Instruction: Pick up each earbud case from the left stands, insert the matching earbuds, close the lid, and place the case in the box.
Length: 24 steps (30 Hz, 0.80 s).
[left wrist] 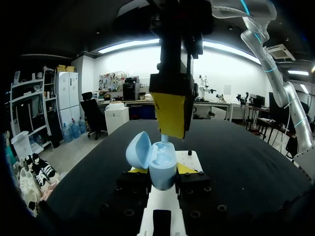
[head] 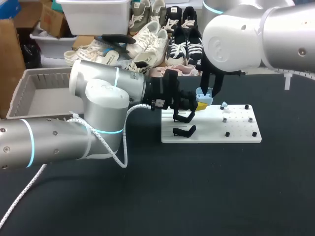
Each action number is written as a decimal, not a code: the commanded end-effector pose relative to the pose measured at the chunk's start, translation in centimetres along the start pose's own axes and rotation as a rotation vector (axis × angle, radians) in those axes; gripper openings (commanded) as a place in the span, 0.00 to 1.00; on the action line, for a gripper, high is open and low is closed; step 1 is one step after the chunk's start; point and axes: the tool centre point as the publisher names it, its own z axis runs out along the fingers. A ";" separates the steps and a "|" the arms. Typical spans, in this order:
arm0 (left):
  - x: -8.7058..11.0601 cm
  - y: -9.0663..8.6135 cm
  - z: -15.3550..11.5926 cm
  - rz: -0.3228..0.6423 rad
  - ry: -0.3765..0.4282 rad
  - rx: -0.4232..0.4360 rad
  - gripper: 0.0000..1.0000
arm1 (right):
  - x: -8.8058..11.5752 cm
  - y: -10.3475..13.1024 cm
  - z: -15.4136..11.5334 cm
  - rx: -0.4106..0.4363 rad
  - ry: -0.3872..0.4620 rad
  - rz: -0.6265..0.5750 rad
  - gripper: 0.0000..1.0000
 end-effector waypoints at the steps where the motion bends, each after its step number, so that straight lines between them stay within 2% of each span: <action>1: 0.0 0.1 0.0 0.000 -0.001 0.000 0.00 | -0.1 0.1 0.0 0.002 0.003 -0.002 0.00; 24: 0.0 0.1 0.0 0.000 -0.001 0.000 0.00 | -0.4 0.4 0.6 -0.005 0.013 -0.002 0.00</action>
